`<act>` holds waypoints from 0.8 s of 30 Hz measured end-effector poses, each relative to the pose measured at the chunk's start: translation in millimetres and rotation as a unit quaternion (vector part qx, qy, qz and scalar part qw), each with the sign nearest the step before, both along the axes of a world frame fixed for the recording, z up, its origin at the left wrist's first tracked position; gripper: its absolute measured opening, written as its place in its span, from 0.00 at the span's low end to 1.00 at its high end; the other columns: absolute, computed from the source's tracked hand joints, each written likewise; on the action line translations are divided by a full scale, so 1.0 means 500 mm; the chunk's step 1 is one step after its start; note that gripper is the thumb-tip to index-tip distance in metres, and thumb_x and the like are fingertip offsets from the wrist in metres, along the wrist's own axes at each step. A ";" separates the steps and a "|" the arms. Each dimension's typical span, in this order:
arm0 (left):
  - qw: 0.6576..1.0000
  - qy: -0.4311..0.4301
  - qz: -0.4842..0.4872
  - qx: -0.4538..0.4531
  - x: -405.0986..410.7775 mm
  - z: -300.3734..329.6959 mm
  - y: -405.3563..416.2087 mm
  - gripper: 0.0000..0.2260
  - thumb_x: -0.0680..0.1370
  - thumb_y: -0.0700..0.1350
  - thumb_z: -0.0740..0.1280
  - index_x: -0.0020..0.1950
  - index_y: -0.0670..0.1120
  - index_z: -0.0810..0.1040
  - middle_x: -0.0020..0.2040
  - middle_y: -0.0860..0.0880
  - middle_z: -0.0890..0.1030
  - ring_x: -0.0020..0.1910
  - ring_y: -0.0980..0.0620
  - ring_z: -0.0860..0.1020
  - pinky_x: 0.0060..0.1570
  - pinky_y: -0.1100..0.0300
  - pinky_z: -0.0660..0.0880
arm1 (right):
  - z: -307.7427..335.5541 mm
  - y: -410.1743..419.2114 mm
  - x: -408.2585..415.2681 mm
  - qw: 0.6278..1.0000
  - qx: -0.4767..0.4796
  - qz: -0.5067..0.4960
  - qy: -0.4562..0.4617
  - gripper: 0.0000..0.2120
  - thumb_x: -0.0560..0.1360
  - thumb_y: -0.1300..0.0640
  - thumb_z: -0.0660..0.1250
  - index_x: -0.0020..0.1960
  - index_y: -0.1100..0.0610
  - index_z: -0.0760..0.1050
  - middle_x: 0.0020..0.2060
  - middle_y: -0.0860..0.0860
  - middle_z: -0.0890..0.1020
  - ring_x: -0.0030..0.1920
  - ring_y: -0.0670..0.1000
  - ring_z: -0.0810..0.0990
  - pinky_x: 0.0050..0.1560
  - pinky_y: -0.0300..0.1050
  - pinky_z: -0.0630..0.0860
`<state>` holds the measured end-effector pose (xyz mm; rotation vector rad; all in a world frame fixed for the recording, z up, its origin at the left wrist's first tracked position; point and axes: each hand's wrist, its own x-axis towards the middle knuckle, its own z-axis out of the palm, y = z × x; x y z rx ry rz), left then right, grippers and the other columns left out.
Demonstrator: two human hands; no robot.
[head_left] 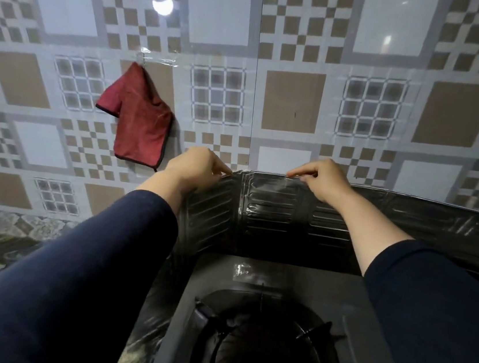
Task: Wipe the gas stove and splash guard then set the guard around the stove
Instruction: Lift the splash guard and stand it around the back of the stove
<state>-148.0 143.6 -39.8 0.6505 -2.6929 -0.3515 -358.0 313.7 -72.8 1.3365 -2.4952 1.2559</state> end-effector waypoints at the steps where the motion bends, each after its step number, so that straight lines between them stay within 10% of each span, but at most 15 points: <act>1: 1.000 -0.002 0.006 0.009 0.001 -0.002 0.004 0.12 0.75 0.46 0.67 0.56 0.55 0.83 0.51 0.50 0.84 0.50 0.51 0.80 0.56 0.52 0.77 | -0.005 -0.001 0.005 1.000 -0.001 0.000 -0.002 0.16 0.77 0.65 0.63 0.48 0.47 0.84 0.56 0.50 0.83 0.59 0.52 0.78 0.61 0.45 0.73; 8: 0.998 0.000 0.048 0.047 0.036 -0.003 0.001 0.12 0.73 0.48 0.70 0.55 0.51 0.83 0.41 0.52 0.82 0.46 0.52 0.80 0.50 0.57 0.76 | -0.023 -0.056 0.033 1.000 -0.006 0.010 0.005 0.17 0.76 0.64 0.63 0.43 0.44 0.84 0.54 0.48 0.84 0.56 0.51 0.79 0.60 0.49 0.75; 14: 0.989 -0.029 0.072 0.127 0.048 0.017 0.002 0.11 0.71 0.36 0.72 0.53 0.45 0.83 0.48 0.39 0.84 0.35 0.49 0.78 0.22 0.65 0.76 | -0.008 -0.085 0.057 0.999 0.022 0.022 0.024 0.15 0.77 0.64 0.64 0.47 0.46 0.84 0.57 0.49 0.83 0.59 0.53 0.78 0.64 0.49 0.72; 24: 0.997 -0.008 0.058 0.047 0.073 -0.013 0.001 0.13 0.75 0.42 0.69 0.59 0.47 0.81 0.54 0.46 0.84 0.40 0.54 0.77 0.44 0.62 0.71 | -0.034 -0.072 0.093 0.998 -0.002 -0.008 0.057 0.13 0.77 0.61 0.65 0.50 0.45 0.83 0.54 0.47 0.84 0.56 0.53 0.80 0.58 0.52 0.75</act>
